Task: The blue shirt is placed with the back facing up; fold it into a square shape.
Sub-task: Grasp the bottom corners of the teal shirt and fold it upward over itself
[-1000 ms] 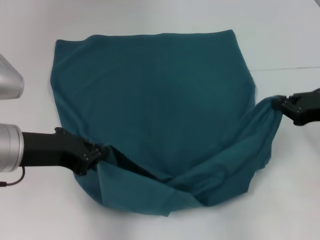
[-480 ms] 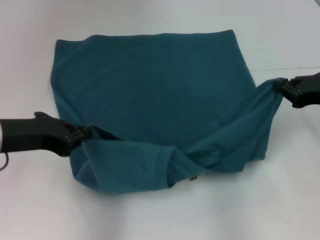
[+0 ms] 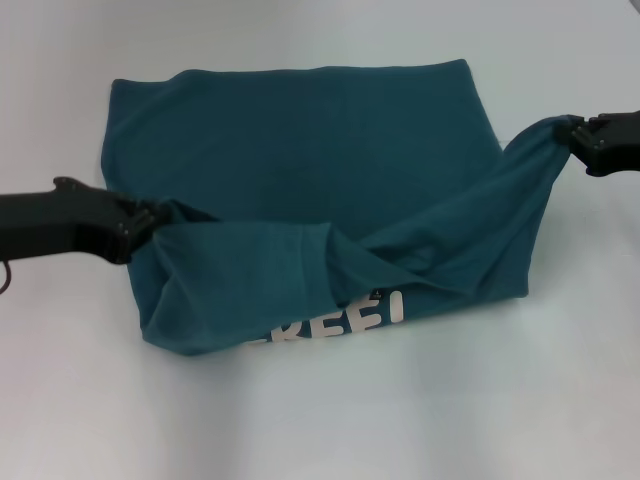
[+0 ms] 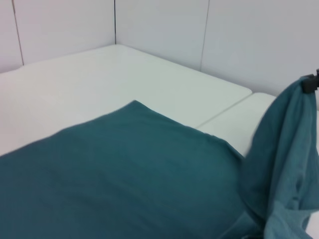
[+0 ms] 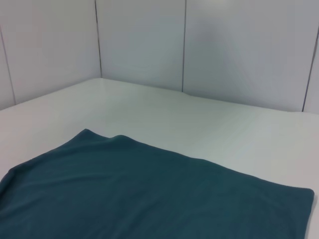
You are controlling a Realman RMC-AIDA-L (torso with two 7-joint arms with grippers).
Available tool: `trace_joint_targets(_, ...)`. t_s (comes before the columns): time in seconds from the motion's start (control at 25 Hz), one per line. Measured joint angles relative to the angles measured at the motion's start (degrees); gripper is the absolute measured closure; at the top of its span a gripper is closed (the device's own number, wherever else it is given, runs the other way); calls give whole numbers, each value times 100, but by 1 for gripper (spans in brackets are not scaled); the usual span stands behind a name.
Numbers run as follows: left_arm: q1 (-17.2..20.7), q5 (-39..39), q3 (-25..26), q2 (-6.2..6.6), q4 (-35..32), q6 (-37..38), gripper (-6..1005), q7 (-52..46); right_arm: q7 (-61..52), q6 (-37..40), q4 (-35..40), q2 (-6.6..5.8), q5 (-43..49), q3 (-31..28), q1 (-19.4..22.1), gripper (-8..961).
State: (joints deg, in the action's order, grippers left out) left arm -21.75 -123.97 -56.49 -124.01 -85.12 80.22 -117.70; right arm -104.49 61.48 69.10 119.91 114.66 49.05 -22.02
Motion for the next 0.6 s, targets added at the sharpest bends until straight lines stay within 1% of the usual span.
trace_joint_targets(0.24,-277,181,301,-1,501,-247,954,414,2,-147,-36,-10,-2,-7,-107,863)
trace_joint_targets(0.44,-379,216,438,4,639,-459,954,625,3,-297,-54,-12,-1,-10,-185,863)
trace_joint_targets(0.6,-435,220,498,7,726,-665,955,762,21,-486,-217,-26,5,-8,-309,863)
